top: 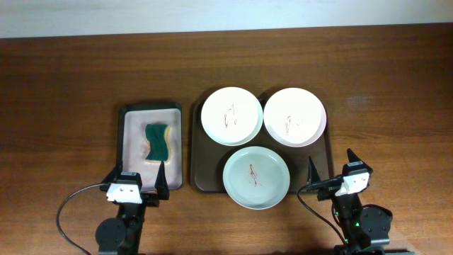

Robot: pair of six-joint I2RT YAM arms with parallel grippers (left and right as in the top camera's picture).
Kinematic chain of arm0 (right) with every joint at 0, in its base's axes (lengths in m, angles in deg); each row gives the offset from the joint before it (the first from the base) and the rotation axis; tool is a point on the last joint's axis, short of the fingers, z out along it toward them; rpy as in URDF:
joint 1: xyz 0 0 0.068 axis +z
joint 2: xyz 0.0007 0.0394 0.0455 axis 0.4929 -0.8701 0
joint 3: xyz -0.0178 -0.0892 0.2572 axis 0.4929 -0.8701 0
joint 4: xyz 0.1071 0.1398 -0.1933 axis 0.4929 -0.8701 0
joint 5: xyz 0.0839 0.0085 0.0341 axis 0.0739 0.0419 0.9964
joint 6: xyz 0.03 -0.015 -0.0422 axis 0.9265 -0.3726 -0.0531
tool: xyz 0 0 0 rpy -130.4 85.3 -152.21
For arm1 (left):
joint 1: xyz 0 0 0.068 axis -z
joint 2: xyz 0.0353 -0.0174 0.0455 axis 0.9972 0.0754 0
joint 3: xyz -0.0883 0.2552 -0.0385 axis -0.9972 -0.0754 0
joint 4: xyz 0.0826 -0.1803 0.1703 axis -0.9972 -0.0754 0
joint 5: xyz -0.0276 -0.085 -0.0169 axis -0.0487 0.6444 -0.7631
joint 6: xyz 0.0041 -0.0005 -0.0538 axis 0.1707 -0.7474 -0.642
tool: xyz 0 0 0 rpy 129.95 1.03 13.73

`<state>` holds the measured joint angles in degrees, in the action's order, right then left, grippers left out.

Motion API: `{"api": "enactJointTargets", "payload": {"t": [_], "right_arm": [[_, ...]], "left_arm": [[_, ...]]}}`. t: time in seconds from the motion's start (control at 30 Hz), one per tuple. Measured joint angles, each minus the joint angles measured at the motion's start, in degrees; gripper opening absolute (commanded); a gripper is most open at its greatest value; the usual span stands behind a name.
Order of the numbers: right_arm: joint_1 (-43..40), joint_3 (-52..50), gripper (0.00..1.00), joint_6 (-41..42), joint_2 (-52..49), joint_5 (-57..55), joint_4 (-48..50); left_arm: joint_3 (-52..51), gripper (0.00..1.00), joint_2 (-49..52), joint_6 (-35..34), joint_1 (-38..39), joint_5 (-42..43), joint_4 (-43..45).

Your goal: Clean dirty plates on tray and stack at the side

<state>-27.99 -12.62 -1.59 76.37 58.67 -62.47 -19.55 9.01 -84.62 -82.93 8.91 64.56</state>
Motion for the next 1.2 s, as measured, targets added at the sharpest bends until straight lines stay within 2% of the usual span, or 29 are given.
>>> {"api": "enactJointTargets", "payload": {"t": [0.13,0.27,0.47,0.67,0.83,0.93,1.07,1.2], "right_arm": [[0.0,0.0,0.99,0.9,0.0,0.02,0.0],[0.0,0.02,0.99,4.46,-0.02,0.22,-0.2],[0.0,5.88,0.99,6.99,-4.94,0.48,-10.34],[0.0,22.1,0.99,7.43,-20.28,3.28,-20.9],[0.0,37.16,0.99,7.48,-37.79,6.64,-33.64],[0.0,44.54,0.99,7.45,-46.42,7.85,-40.59],[0.0,51.54,0.99,7.43,-53.66,10.38,-45.51],[0.0,52.63,0.99,7.48,-55.3,11.96,-45.75]], "left_arm": [[0.0,0.99,0.0,-0.74,0.0,0.02,-0.02],[0.52,0.99,0.22,-4.33,0.0,0.0,-1.57],[7.34,0.99,6.95,-5.75,0.0,0.35,-10.93],[21.77,0.99,24.24,-5.4,0.0,0.46,-19.67],[33.86,0.99,39.43,-4.31,0.0,0.44,-28.3],[43.17,0.99,49.05,-4.07,0.0,0.46,-36.39],[55.1,0.99,59.45,-3.96,0.0,0.66,-46.6],[57.16,0.99,64.85,-3.91,0.0,0.66,-47.15]]}}
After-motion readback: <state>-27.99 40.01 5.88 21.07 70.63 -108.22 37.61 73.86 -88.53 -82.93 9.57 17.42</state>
